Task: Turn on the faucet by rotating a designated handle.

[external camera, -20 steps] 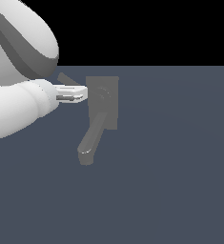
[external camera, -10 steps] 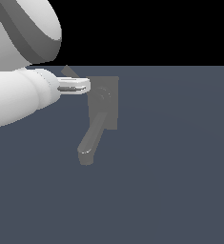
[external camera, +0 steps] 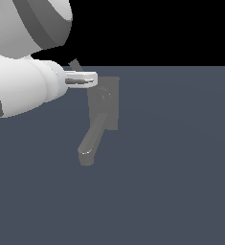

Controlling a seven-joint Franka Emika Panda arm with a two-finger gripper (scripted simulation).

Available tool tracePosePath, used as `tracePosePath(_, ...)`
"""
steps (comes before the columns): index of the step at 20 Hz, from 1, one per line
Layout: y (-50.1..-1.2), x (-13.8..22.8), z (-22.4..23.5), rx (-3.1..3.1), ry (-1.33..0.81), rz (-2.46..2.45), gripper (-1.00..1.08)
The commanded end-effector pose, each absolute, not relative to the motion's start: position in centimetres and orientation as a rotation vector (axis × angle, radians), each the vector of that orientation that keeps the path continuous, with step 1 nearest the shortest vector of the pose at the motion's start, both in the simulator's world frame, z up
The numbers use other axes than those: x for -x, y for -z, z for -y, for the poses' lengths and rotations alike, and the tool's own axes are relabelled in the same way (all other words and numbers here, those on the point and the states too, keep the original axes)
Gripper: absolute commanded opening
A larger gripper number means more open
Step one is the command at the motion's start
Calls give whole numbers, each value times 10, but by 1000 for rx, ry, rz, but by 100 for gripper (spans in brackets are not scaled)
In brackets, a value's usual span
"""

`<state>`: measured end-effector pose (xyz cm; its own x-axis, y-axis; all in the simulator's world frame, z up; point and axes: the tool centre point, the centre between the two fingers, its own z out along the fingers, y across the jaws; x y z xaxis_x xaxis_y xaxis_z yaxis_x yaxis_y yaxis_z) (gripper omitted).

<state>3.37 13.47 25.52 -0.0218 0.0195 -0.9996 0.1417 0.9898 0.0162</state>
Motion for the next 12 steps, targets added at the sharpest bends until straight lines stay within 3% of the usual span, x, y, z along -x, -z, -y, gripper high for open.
tracePosePath(1, -270, -37, -126, -132, 95, -1573, -100)
tracePosePath(9, -292, -35, -106, -132, 93, -1567, -100)
tracePosePath(12, -276, -29, -107, -128, 96, -1596, -100)
